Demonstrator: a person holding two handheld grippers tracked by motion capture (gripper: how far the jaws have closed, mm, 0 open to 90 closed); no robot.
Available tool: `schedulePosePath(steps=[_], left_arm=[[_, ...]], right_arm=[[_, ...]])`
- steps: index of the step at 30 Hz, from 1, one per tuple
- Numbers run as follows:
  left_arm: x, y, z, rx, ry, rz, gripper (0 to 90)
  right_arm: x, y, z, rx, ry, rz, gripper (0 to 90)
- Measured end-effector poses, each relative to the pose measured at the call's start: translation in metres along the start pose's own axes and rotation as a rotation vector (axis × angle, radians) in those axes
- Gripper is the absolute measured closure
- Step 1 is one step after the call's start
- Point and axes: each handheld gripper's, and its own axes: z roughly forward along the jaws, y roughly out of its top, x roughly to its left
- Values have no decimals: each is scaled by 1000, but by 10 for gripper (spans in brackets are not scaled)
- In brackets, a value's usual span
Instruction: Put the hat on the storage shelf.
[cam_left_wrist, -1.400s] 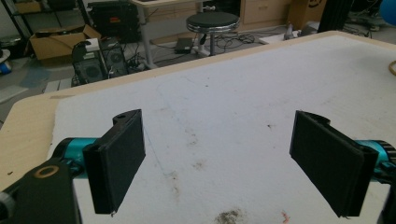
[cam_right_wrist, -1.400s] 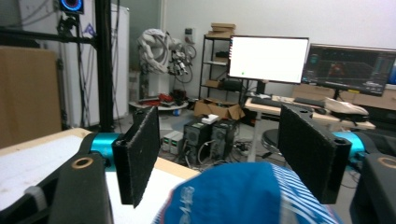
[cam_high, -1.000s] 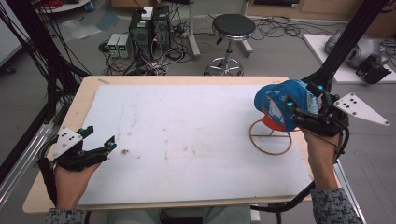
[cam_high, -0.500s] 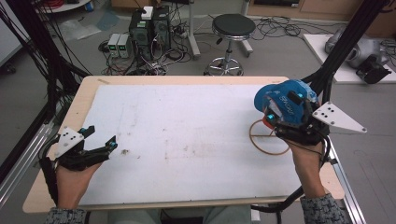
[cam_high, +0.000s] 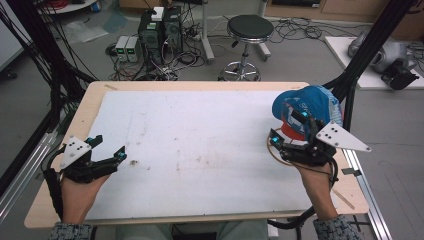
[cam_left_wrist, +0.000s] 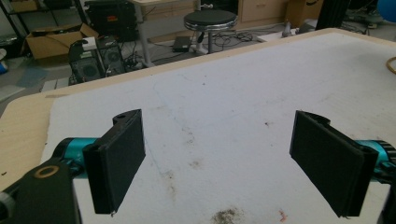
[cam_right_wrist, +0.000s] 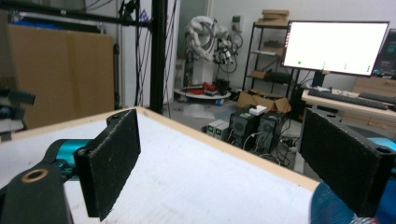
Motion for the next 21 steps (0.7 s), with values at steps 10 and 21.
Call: schedulePosePath(steps=[10,21], left_arm=[[1,-2,0,-6,6,2,183],[1,-5,2,-1,5,1,183]], right_arm=[[10,-30,5,54,1,2,123],[21,-71,20,150,-3,-10,123]])
